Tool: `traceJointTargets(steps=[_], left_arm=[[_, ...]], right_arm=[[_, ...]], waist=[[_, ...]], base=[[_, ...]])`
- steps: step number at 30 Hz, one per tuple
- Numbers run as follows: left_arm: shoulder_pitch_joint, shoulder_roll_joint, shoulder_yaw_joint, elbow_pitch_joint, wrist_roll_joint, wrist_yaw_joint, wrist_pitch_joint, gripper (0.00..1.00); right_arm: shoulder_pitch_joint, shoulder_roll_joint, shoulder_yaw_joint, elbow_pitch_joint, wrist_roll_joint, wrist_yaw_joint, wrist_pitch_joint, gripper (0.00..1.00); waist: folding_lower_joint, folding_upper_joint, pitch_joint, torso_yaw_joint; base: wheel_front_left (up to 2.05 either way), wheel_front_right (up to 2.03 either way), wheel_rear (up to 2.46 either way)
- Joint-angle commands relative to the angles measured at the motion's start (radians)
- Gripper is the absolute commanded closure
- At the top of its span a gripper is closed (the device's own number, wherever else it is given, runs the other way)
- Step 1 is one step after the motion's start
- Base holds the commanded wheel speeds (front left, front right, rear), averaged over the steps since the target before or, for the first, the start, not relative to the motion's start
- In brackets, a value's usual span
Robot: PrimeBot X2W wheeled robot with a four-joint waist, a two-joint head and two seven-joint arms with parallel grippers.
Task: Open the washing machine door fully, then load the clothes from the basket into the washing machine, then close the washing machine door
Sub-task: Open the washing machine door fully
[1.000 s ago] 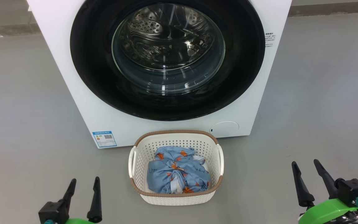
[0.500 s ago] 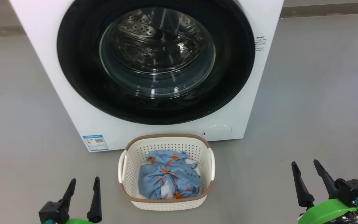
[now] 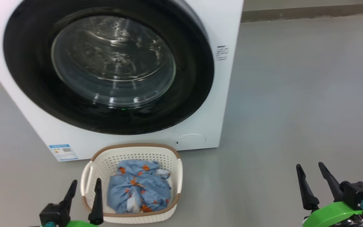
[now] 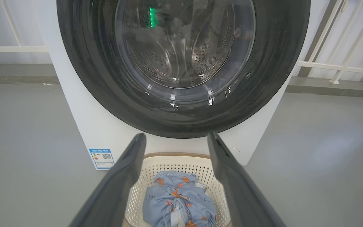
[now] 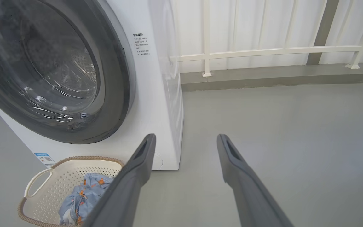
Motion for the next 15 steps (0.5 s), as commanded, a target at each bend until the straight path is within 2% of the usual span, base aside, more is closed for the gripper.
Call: traceJointTargets(steps=[1,7,15], left_arm=[[-0.042,0.016,0.03,-0.032,-0.002,-0.002,-0.012,0.0],[-0.039,0.016,0.029,-0.04,-0.001,0.005,-0.012,0.0],[-0.037,0.016,0.029,-0.042,0.003,0.002,-0.012,0.0]], right_arm=[[-0.04,-0.011,0.018,-0.021,0.014,-0.001,-0.012,0.0],[-0.041,-0.011,0.019,-0.019,0.015,-0.001,-0.012,0.0],[-0.042,-0.011,0.019,-0.019,0.016,-0.001,-0.012,0.0]], waist=[[0.0001,0.0,0.0,0.0],[0.0001,0.0,0.0,-0.001],[0.0001,0.0,-0.001,-0.002]], base=[[1.79,0.28,-2.07],[1.2,0.32,-1.52],[0.19,0.19,-0.38]])
